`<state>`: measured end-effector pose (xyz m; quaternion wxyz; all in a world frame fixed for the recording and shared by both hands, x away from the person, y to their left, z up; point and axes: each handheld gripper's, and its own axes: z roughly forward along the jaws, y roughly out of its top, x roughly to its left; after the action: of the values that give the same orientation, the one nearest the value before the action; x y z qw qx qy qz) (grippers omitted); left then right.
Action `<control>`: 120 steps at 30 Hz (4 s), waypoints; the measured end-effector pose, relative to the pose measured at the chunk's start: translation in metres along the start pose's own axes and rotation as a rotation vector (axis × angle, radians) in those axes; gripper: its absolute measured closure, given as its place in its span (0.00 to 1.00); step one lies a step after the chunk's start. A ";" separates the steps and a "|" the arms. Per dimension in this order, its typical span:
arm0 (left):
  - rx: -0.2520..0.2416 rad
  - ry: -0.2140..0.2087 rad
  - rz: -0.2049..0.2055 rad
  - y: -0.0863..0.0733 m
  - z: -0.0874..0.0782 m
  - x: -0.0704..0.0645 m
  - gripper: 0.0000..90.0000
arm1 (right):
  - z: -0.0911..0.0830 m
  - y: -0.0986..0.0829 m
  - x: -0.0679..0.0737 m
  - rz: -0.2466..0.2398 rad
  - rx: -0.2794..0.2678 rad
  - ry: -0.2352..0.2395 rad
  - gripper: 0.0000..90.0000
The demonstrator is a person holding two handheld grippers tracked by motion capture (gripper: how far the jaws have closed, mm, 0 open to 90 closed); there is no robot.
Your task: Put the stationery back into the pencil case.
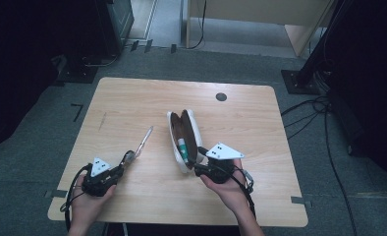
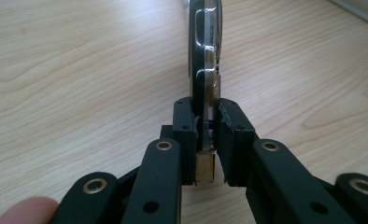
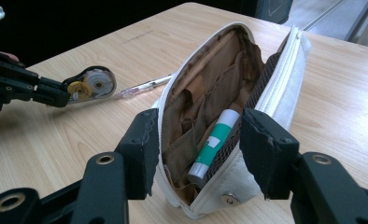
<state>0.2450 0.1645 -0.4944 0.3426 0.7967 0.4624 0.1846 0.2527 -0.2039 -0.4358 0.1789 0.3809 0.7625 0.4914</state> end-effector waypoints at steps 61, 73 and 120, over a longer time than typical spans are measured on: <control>-0.071 -0.306 0.262 0.040 -0.008 -0.056 0.88 | 0.007 -0.005 0.004 -0.049 0.016 0.172 0.53; -0.062 -0.410 0.366 0.053 -0.011 -0.072 0.88 | 0.015 -0.009 0.010 -0.108 0.041 0.271 0.53; -0.131 -0.564 0.470 0.043 -0.014 -0.066 0.77 | 0.012 -0.015 0.026 -0.313 0.061 0.580 0.82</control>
<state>0.2299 0.0985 -0.4527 0.4553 0.8769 0.1416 0.0605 0.2375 -0.1806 -0.4520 0.0165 0.1084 0.8453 0.5230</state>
